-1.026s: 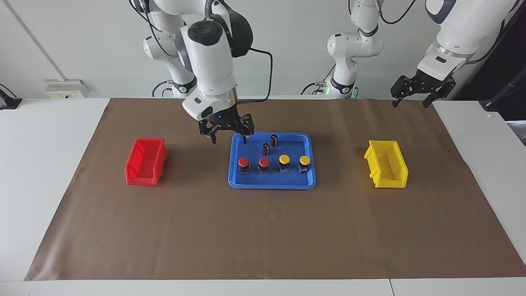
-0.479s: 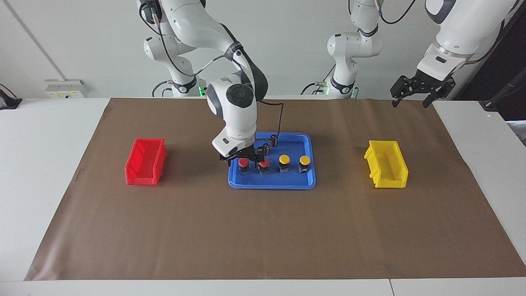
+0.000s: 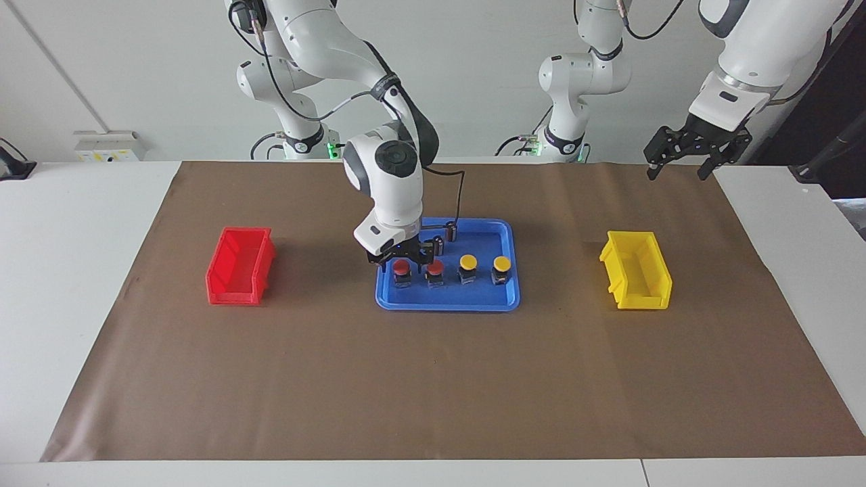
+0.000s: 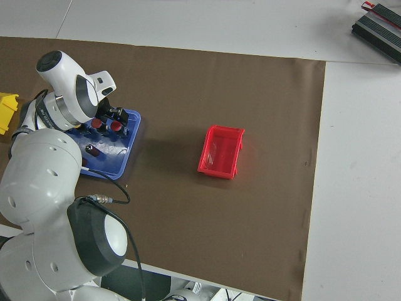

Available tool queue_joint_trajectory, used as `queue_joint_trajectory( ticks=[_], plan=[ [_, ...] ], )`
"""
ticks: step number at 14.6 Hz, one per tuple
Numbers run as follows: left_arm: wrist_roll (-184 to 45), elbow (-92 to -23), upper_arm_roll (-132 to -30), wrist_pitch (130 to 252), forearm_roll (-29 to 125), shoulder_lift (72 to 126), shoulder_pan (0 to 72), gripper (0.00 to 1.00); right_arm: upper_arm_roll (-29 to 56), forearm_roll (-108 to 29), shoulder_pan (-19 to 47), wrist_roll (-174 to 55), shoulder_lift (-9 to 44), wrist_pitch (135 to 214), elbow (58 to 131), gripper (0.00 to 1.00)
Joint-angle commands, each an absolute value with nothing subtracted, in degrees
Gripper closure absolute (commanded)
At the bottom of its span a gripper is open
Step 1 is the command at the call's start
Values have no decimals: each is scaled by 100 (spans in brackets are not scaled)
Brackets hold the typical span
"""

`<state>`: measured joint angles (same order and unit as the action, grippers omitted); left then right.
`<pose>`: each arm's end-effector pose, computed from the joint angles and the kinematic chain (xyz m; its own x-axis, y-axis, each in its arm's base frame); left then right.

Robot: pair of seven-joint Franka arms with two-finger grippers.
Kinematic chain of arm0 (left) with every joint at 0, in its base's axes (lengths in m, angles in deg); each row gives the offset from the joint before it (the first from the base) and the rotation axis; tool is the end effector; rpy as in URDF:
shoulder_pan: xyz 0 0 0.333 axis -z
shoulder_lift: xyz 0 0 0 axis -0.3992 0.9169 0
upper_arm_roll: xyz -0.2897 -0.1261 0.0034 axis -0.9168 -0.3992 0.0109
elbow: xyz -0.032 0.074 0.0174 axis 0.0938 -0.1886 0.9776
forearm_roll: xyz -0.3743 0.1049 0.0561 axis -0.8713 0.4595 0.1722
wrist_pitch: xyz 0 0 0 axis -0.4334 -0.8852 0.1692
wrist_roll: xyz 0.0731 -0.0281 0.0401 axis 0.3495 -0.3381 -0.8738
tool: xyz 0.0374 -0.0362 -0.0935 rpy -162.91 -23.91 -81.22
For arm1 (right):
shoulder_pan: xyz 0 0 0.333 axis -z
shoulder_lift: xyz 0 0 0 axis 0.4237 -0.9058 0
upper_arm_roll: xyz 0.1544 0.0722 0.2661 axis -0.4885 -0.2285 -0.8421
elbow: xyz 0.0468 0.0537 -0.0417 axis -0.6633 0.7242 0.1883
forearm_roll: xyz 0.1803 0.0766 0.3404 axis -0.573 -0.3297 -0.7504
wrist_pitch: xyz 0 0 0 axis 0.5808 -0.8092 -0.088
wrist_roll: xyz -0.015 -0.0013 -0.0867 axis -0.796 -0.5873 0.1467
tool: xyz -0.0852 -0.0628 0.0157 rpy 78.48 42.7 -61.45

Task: Sort red and yellow buttons by color

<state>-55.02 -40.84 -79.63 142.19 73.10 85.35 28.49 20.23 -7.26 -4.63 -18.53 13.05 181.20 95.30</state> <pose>0.5284 -0.0629 0.6398 0.9951 -0.0975 0.0193 -0.0974 -0.9952 -0.0030 0.5515 0.3157 0.3488 0.9990 -0.0433 0.0087 -0.0435 -0.9988 0.0213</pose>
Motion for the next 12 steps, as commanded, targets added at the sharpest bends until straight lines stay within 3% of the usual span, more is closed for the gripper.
queue_joint_trajectory(
  ticks=[1, 4, 6, 8, 10, 12],
  plan=[
    [-5678, -4383, -7944, 14510, 7225, 8375, 2880, 0, 2017, -662, -455, -1860, 1471, 18312, 9836, 33],
    [-5670, -4497, -7961, 14554, 7234, 8366, 2889, 0, 2017, -662, -438, -1886, 1462, 18251, 9793, 64],
    [-5678, -4558, -7988, 14624, 7225, 8366, 2898, 0, 2017, -671, -385, -1895, 1444, 18040, 9504, 78],
    [-5678, -4812, -8031, 14869, 7216, 8270, 2906, 0, 2017, -741, -237, -2026, 1488, 17489, 8961, 83],
    [-6140, -5225, -8023, 15456, 7216, 8234, 3369, 0, 2017, -767, 210, -2848, 1802, 16515, 8476, 83],
    [-7395, -5559, -8014, 16248, 7234, 8409, 4089, 0, 2035, -785, 1078, -4340, 2530, 15862, 8866, 83]
  ],
)
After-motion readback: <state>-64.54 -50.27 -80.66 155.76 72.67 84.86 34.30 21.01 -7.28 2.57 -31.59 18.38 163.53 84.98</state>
